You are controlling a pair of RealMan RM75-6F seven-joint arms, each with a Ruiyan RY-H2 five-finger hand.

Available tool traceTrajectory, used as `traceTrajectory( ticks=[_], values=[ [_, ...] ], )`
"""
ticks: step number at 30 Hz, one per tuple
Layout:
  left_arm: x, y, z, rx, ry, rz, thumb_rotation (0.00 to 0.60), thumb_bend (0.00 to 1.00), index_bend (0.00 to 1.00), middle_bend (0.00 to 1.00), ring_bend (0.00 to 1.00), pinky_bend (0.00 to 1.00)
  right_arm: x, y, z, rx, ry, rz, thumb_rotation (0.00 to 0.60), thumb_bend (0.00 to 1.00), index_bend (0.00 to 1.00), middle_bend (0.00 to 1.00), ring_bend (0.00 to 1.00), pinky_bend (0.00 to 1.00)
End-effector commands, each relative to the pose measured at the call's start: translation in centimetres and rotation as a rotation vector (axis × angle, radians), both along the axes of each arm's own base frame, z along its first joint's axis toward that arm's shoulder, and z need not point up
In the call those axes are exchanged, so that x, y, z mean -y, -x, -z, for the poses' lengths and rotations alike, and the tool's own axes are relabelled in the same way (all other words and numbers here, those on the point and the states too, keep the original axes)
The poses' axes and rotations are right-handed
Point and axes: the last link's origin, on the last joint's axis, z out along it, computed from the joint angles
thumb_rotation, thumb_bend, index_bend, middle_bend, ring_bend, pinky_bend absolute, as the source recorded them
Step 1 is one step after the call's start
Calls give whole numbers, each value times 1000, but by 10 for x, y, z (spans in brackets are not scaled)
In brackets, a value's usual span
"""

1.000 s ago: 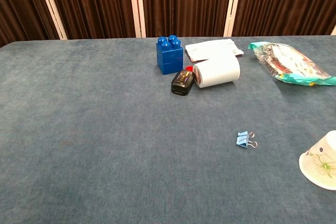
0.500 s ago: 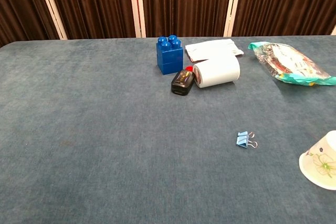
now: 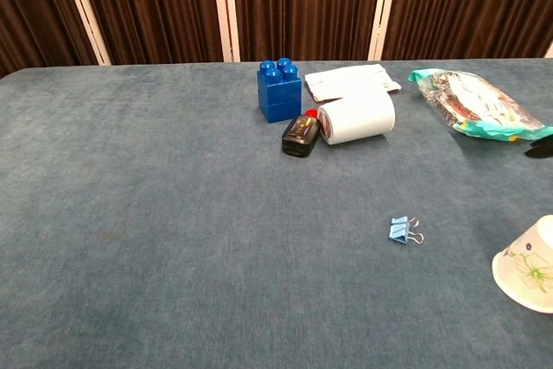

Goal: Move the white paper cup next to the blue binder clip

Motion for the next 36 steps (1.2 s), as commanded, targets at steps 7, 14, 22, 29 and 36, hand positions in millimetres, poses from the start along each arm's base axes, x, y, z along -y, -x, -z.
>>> traceTrajectory(
  ticks=[7,14,22,29,36],
  values=[
    [0,0,0,1,3,-4,600,0,0,0,0,0,0,-1,15,-31,-17,16,600,273,0,2,57,213],
    [0,0,1,5,8,-8,600,0,0,0,0,0,3,9,27,-76,-14,34,600,273,23,78,123,270],
    [0,0,0,6,11,-7,600,0,0,0,0,0,4,17,32,-100,-11,50,600,272,153,145,192,333],
    [0,0,1,9,10,-10,600,0,0,0,0,0,4,15,34,-90,-3,37,600,320,343,223,272,438],
    [0,0,0,13,8,-15,600,0,0,0,0,0,1,11,36,-79,-4,11,600,351,403,267,351,516]
  ],
)
